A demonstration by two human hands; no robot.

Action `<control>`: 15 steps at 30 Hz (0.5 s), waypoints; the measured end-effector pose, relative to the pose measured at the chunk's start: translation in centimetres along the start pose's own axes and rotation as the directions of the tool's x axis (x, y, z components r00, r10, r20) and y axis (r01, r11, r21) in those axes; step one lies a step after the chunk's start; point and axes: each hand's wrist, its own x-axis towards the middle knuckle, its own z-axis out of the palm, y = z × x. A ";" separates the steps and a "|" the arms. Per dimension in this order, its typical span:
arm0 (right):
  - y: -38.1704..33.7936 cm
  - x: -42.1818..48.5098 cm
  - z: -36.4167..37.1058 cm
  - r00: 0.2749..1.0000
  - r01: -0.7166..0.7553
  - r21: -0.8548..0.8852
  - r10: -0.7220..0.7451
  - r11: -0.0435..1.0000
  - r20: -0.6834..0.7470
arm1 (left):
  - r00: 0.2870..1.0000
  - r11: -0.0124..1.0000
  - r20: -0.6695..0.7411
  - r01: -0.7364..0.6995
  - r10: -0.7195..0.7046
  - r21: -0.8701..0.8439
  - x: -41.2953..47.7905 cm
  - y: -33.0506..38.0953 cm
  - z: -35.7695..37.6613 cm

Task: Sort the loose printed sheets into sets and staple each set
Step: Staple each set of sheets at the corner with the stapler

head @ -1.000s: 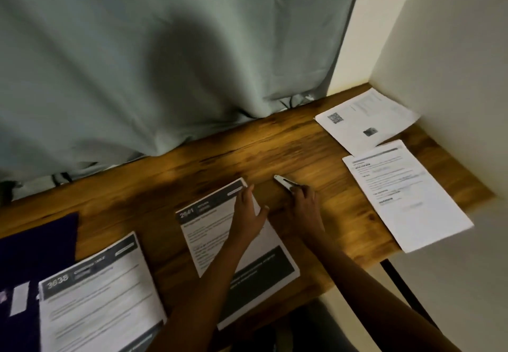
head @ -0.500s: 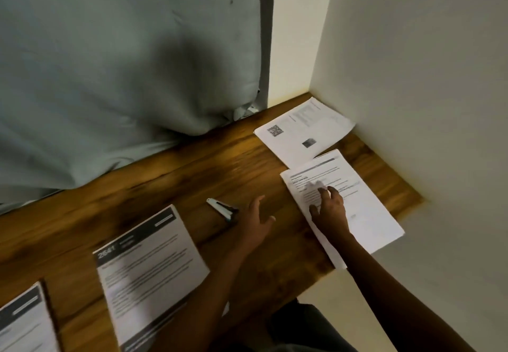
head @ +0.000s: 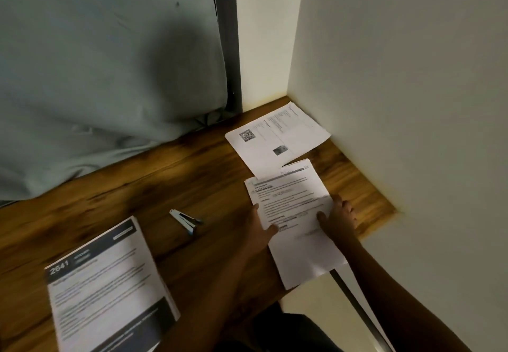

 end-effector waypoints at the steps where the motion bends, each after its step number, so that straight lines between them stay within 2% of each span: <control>1: -0.2 -0.3 0.2 1.000 0.016 0.007 -0.016 1.000 0.000 | 1.000 1.000 -0.018 -0.009 0.008 -0.004 -0.1 -0.1 0.2; 5: -1.3 -1.8 1.7 0.997 0.050 0.006 -0.050 0.999 0.065 | 0.991 0.999 -0.137 0.011 -0.006 0.035 -0.2 -1.1 0.1; 10: -3.5 -3.6 3.6 0.986 0.073 0.153 -0.094 0.986 0.136 | 0.959 0.981 -0.278 0.102 -0.052 0.168 -1.0 -3.1 -2.0; 15: -5.3 -4.3 4.6 0.983 0.077 0.257 -0.117 0.963 0.141 | 0.932 0.975 -0.349 0.159 -0.097 0.155 -2.4 -4.9 -3.2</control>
